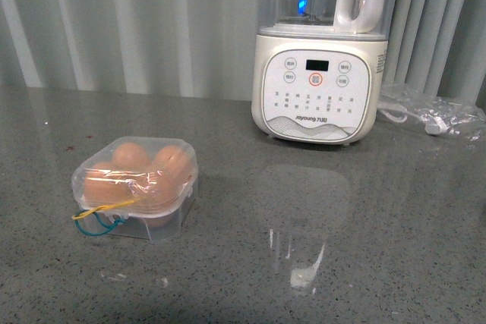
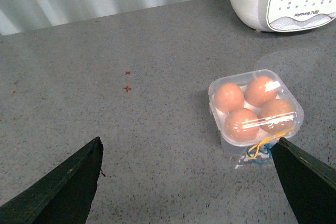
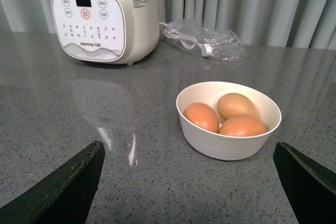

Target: Put egg into box

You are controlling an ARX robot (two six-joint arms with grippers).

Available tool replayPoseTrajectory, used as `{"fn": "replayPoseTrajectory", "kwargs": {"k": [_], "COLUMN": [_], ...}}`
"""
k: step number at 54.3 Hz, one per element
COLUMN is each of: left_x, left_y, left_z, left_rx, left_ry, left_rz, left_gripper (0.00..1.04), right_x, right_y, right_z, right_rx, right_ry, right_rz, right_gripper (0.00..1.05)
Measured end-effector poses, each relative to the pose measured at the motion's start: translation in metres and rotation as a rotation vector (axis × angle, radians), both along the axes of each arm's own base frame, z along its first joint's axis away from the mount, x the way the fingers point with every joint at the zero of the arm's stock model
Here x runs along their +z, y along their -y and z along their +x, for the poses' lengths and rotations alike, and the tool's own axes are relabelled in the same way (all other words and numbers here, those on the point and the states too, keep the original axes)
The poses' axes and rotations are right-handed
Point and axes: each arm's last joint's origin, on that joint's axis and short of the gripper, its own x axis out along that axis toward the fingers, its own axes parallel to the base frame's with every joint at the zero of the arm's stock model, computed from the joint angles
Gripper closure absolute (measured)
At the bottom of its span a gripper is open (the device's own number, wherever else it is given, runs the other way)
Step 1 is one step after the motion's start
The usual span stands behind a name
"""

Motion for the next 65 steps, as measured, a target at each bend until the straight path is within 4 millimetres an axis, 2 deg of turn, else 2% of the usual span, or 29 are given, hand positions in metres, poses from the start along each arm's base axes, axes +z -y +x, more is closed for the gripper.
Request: {"fn": "replayPoseTrajectory", "kwargs": {"k": [4,6,10,14,20,25,26,39,65], "left_x": [0.002,-0.003,-0.022,-0.04,-0.066,-0.08,-0.081,-0.1,-0.123], "left_y": [-0.004,-0.005,0.0,0.004,0.01,0.018,0.018,0.023,0.023], "left_z": [-0.008,-0.012,-0.021,-0.027,-0.036,-0.042,-0.043,-0.053,-0.067], "left_rx": [0.047,0.153,0.219,0.221,0.223,0.243,0.241,0.219,0.22], "left_ry": [0.043,0.131,0.215,0.211,0.19,0.196,0.196,0.193,0.198], "left_rz": [0.0,-0.042,-0.157,-0.203,-0.232,-0.236,-0.237,-0.246,-0.247], "left_gripper": [0.1,0.19,0.37,0.51,0.78,0.99,1.01,1.01,1.01], "right_x": [0.0,0.0,0.0,0.0,0.0,0.0,0.0,0.0,0.0], "right_y": [0.0,0.0,0.0,0.0,0.0,0.0,0.0,0.0,0.0], "right_z": [0.0,0.0,0.0,0.0,0.0,0.0,0.0,0.0,0.0], "right_rx": [0.0,0.0,0.0,0.0,0.0,0.0,0.0,0.0,0.0], "right_ry": [0.0,0.0,0.0,0.0,0.0,0.0,0.0,0.0,0.0], "right_rz": [0.0,0.0,0.0,0.0,0.0,0.0,0.0,0.0,0.0], "right_gripper": [0.07,0.07,0.07,0.07,0.07,0.07,0.07,0.07,0.07]}}
